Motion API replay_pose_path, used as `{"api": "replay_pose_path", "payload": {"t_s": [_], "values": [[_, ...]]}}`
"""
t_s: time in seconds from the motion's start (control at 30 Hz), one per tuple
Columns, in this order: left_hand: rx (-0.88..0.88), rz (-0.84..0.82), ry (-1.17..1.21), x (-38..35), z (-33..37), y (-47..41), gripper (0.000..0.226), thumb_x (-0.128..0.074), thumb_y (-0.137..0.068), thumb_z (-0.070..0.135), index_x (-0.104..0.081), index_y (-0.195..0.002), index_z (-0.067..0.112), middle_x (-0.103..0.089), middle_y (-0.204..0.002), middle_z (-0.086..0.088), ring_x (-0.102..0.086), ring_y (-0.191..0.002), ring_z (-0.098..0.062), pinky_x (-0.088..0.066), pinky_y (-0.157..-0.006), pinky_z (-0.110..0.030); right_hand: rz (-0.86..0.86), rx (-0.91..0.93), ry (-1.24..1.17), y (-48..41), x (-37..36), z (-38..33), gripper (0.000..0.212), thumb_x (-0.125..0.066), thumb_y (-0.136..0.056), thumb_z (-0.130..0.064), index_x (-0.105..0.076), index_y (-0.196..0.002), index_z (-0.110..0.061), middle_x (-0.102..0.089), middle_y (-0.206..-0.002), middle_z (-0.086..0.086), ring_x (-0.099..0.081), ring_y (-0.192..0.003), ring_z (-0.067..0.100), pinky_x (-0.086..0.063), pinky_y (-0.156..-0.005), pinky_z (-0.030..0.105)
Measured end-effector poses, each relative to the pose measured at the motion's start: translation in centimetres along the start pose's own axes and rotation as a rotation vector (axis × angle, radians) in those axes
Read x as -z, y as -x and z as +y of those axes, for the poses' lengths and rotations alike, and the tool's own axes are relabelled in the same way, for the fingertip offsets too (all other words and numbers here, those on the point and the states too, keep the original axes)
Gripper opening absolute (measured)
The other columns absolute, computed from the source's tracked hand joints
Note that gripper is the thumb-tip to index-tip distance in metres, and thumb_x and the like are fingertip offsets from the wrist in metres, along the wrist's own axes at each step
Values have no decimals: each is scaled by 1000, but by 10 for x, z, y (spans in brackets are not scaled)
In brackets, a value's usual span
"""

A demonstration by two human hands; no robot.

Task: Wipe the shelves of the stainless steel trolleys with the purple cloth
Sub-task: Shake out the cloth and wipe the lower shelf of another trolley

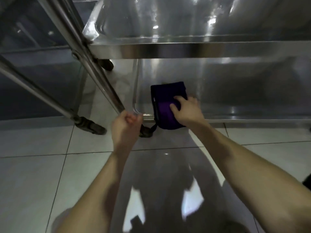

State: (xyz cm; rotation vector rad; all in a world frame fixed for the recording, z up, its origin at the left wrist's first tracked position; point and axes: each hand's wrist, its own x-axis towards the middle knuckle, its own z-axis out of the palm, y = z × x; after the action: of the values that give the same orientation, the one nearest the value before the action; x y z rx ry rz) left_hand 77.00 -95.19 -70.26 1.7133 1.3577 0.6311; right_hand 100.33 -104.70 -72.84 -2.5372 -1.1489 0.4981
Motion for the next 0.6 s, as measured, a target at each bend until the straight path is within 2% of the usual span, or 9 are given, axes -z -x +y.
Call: {"api": "replay_pose_path", "payload": {"t_s": [0.03,0.1,0.17,0.23,0.3,0.37,0.4,0.5,0.6], "values": [[43,100,-11,8,-10,4,41,-79,-80,59,-57,-76,25,-58,-64,10,-55,-58,-12,-51,-62,-42,15,65,-4,4,-8,-3,58,-51,-107,-54,-47,-160,-32,-27,-174,18,-21,-160,37,-14,-131,56],[70,236,12,23,-15,-2,59,-81,-66,75,-54,-89,28,-57,-77,10,-54,-67,-11,-48,-65,-36,45,180,-5,6,-17,-6,62,-53,-105,-58,-44,-161,-35,-19,-178,12,-8,-165,30,-3,-133,57],[18,201,139,34,-5,-22,74,-87,-66,72,-57,-116,28,-65,-107,8,-63,-94,-8,-51,-83,-28,134,224,53,-5,-16,-7,70,-49,-103,-67,-39,-165,-37,-19,-178,13,-6,-166,30,0,-133,59],[-47,70,287,39,15,-45,65,-91,-76,60,-63,-126,27,-72,-119,10,-69,-110,-5,-51,-94,-23,136,217,163,-20,-13,-8,80,-36,-100,-81,-24,-169,-44,-10,-180,14,-1,-166,34,2,-131,63],[-86,5,360,31,27,-62,36,-87,-86,49,-72,-101,20,-79,-93,8,-77,-89,-7,-56,-89,-28,9,196,253,-29,-23,-11,84,-18,-96,-90,-6,-169,-51,6,-181,12,10,-166,38,6,-129,67],[-76,49,419,19,31,-68,36,-81,-93,42,-65,-77,14,-65,-62,2,-69,-60,-17,-63,-79,-39,-33,196,300,-28,-42,-22,85,-3,-92,-92,5,-168,-53,17,-179,13,19,-163,42,11,-127,69],[-73,81,430,15,31,-68,39,-78,-96,39,-61,-72,13,-59,-55,0,-62,-52,-17,-62,-72,-41,-30,218,298,-25,-52,-33,86,1,-91,-92,7,-167,-53,20,-178,14,21,-162,43,14,-126,69],[-109,134,470,7,21,-66,40,-72,-100,32,-58,-68,13,-53,-50,0,-54,-45,-17,-54,-56,-35,-10,312,274,-19,-73,-64,85,2,-92,-89,7,-168,-51,18,-178,16,22,-162,44,15,-124,70],[-134,149,466,9,15,-63,48,-71,-98,34,-59,-51,27,-55,-48,1,-55,-44,-19,-54,-61,-38,-27,342,273,-28,-82,-77,85,-1,-92,-89,6,-168,-51,20,-178,16,25,-161,44,19,-123,70]]}}
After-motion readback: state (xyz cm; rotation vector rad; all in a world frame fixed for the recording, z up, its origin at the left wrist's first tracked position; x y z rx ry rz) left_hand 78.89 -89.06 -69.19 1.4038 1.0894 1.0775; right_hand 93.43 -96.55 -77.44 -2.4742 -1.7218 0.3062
